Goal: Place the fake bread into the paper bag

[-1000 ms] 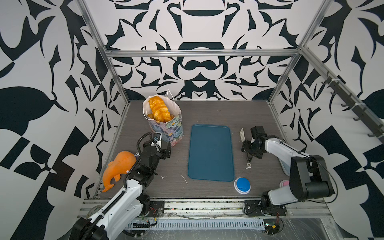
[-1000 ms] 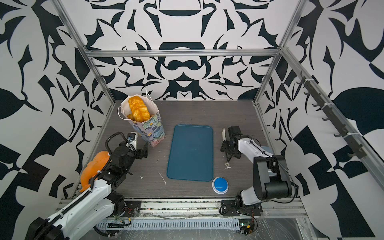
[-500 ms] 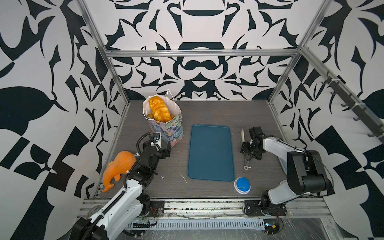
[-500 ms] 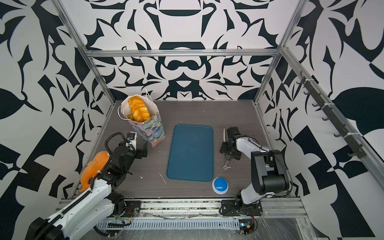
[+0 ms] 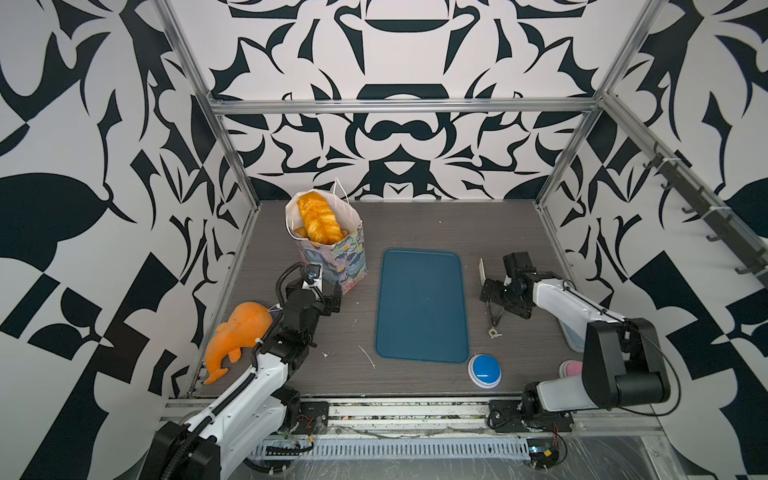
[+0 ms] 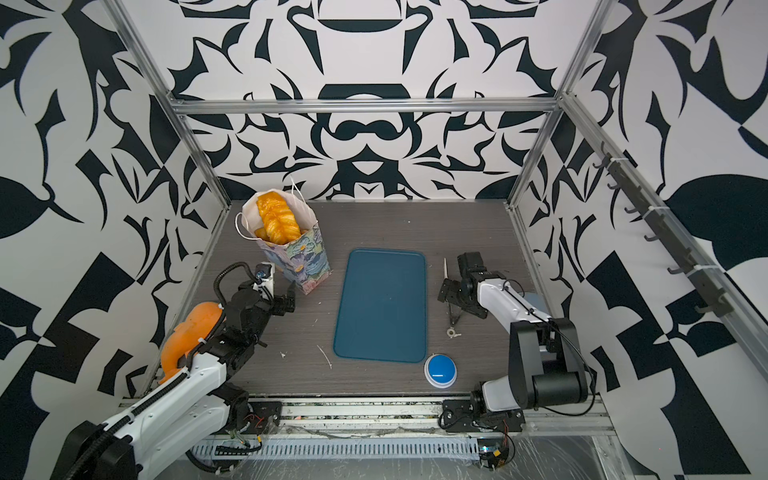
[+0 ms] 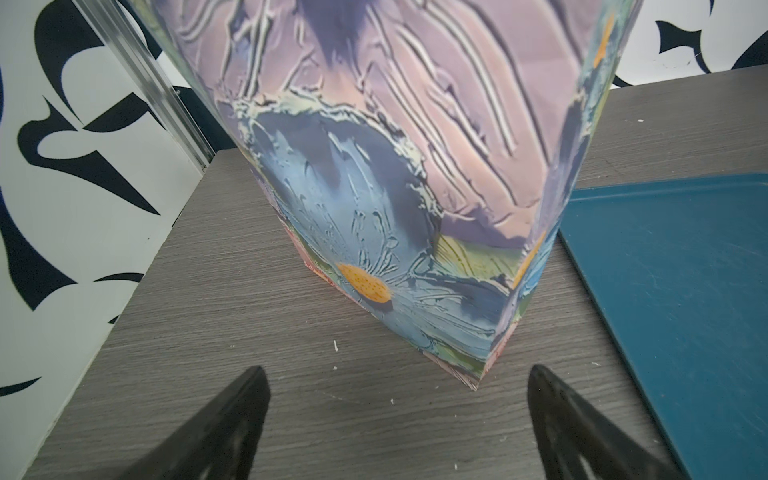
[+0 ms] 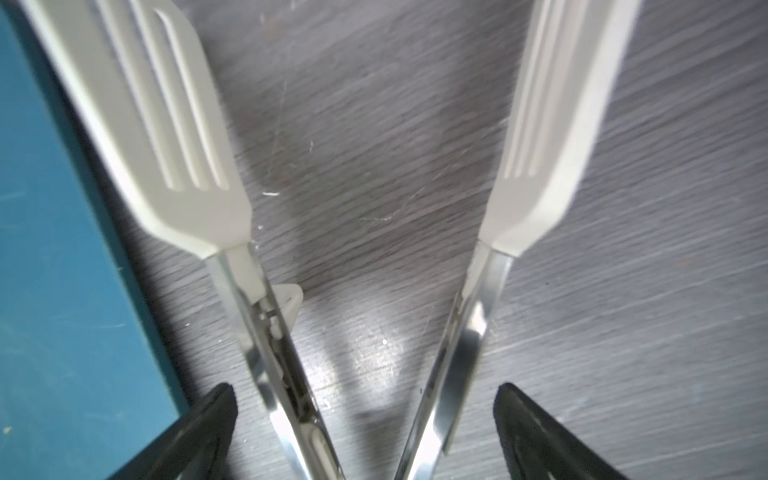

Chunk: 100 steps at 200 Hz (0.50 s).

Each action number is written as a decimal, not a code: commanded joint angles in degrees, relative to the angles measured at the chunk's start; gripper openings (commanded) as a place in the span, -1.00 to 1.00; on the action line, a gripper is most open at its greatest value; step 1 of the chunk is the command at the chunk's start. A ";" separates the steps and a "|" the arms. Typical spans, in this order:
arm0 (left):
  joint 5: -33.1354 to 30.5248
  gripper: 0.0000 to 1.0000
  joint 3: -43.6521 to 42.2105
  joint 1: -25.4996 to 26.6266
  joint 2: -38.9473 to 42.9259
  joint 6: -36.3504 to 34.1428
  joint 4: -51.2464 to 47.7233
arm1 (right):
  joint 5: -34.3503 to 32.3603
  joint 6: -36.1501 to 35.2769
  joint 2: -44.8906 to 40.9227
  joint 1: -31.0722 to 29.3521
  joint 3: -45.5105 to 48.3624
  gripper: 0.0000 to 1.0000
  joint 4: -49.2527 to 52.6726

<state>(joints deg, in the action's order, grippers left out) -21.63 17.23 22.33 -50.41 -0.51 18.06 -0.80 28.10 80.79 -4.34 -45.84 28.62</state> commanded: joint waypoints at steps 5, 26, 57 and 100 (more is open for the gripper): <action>0.36 0.98 0.21 -1.39 -1.71 -1.00 3.40 | -3.86 -0.59 -6.52 -0.93 0.61 1.00 -0.06; 5.61 0.99 0.35 -4.74 -3.51 0.36 4.63 | -5.74 -0.32 -12.50 -1.83 1.70 1.00 -2.66; 9.75 0.99 -0.43 -9.69 -6.19 2.08 8.41 | -14.02 -1.12 -18.18 -2.17 2.02 0.99 -5.78; 13.74 0.99 0.01 -13.99 -11.03 0.42 13.25 | -17.86 -2.73 -21.73 -2.41 5.46 0.99 -15.58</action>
<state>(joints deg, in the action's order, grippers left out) -12.47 17.23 10.39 -59.57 0.47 26.26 -14.13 27.33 60.88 -6.46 -42.63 20.80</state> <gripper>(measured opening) 0.992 0.994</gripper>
